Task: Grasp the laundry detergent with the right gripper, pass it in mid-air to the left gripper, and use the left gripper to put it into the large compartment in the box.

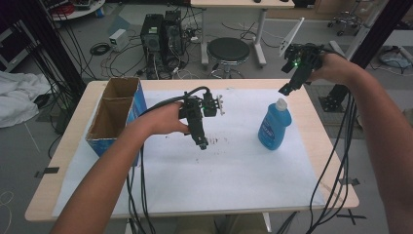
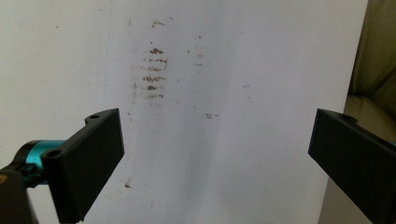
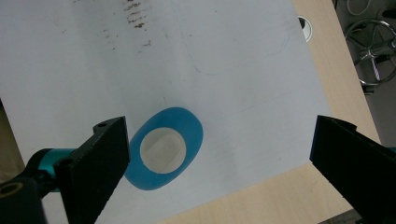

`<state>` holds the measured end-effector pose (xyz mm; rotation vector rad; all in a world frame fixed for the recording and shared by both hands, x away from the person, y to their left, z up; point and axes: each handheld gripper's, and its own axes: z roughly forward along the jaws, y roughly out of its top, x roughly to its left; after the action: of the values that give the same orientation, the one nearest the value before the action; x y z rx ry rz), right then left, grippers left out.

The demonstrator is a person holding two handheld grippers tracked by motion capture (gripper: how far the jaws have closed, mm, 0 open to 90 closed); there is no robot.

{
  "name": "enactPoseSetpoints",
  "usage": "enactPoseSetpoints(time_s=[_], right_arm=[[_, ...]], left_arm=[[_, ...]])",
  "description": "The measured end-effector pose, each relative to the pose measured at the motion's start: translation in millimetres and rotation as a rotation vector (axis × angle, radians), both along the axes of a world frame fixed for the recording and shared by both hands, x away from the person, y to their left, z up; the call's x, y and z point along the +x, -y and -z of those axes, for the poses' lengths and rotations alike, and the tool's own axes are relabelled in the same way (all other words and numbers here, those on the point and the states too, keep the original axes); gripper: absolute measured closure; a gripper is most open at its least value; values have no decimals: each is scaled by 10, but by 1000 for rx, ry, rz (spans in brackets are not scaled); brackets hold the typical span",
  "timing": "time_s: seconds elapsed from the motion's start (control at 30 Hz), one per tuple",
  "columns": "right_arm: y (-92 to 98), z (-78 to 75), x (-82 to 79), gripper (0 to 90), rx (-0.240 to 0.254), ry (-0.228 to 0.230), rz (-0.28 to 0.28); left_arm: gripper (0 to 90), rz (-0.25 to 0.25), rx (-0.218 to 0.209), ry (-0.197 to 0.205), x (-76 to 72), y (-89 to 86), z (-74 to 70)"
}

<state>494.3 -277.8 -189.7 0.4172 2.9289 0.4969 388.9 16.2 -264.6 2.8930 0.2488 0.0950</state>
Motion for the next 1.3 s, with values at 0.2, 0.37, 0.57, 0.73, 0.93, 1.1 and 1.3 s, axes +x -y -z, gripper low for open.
enactPoseSetpoints(time_s=[0.2,0.37,0.57,0.73,0.93,1.1,1.3], right_arm=[[57,9,-55,40,6,-5,18],[79,10,-93,40,6,-15,47],[126,-5,-168,40,13,-13,84],[180,24,-243,40,14,-13,101],[267,55,-318,40,47,-25,151],[325,74,-393,40,58,-37,173],[340,112,-486,40,52,-53,191]], left_arm=[[34,6,-4,0,19,2,5],[34,4,-1,5,28,-11,10],[34,7,-5,8,13,-7,5],[34,11,2,7,11,11,17],[34,16,6,5,11,27,30],[34,18,9,5,10,28,35],[34,16,11,5,9,10,41]])
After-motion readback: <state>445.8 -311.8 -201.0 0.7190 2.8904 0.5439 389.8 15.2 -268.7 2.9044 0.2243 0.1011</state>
